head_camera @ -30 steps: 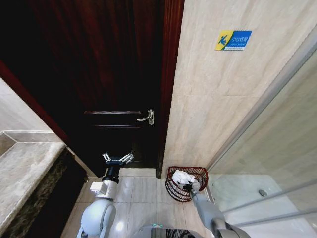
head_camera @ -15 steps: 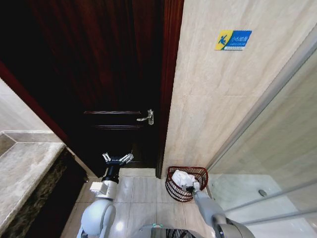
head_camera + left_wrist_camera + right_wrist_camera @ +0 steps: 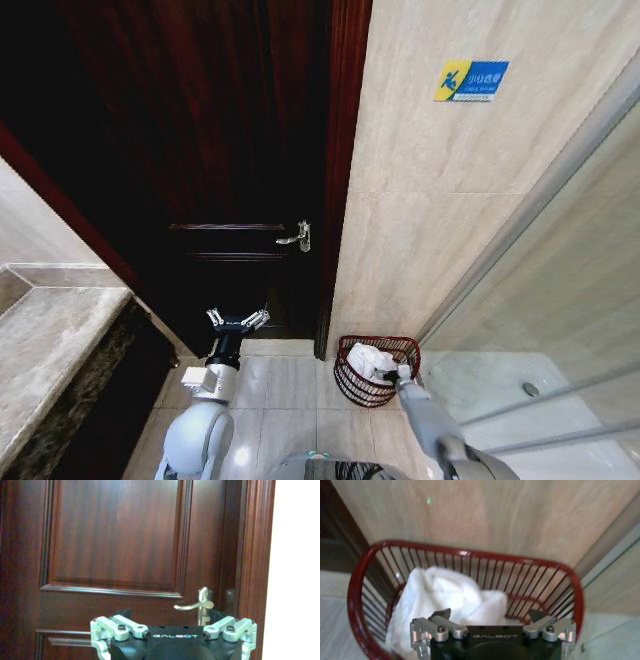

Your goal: Discard the used towel into the hamper.

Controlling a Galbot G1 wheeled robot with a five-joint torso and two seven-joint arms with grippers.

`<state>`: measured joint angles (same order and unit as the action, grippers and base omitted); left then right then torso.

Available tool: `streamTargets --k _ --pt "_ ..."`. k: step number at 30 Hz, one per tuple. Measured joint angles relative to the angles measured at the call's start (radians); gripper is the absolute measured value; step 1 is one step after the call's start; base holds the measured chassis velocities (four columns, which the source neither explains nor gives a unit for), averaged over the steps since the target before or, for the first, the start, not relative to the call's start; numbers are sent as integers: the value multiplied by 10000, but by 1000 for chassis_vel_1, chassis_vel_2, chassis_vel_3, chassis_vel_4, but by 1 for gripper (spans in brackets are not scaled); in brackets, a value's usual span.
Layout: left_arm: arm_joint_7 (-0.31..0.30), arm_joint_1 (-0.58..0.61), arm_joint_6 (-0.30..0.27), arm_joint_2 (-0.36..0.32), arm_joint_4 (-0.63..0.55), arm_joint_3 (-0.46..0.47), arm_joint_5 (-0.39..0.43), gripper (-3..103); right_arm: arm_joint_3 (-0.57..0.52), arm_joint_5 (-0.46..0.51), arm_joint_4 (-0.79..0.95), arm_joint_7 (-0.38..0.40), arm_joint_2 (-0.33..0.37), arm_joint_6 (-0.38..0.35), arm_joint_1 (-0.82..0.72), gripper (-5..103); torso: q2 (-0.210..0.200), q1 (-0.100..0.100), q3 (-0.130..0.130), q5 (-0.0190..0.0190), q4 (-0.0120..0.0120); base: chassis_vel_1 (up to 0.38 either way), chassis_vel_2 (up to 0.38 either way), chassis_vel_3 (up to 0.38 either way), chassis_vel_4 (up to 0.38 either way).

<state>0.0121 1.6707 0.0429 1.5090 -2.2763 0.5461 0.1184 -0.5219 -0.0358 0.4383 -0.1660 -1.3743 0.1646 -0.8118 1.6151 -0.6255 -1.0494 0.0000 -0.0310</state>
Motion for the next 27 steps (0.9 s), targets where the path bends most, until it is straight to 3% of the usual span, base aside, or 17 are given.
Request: streamTargets --k 2,8,12,14,16,21,24,27 --pt "0 -1 0 1 0 0 0 100 535 1041 1374 -31 402 -16 -809 100 0 0 0 2 1 0 0 0 0" --pt "-1 0 0 0 0 1 0 100 907 2015 4250 396 1010 37 -2369 100 1 0 0 5 -1 0 0 0 0" --pt "0 0 0 2 0 0 0 100 622 2437 7481 1093 1423 -100 -4168 100 1 0 1 2 -2 0 0 0 0" --pt "-3 0 0 0 0 1 0 100 498 2516 8136 1218 1446 -153 -4558 100 2 0 1 0 1 0 0 0 0" --pt "-1 0 0 0 0 1 0 100 37 2910 10559 1561 1456 -313 -6000 100 2 1 1 0 1 0 0 0 0" --pt "0 0 0 1 0 1 0 100 -298 2993 12400 1687 1347 -256 -7136 100 2 2 2 0 0 0 0 0 0" --pt "-2 0 0 1 0 2 0 100 -615 2710 14500 1842 1019 -6 -8640 100 2 1 1 1 0 0 0 0 0" --pt "-1 0 0 0 0 2 0 100 -750 2329 15519 1965 819 201 -9364 100 3 2 2 -4 0 0 0 0 0"
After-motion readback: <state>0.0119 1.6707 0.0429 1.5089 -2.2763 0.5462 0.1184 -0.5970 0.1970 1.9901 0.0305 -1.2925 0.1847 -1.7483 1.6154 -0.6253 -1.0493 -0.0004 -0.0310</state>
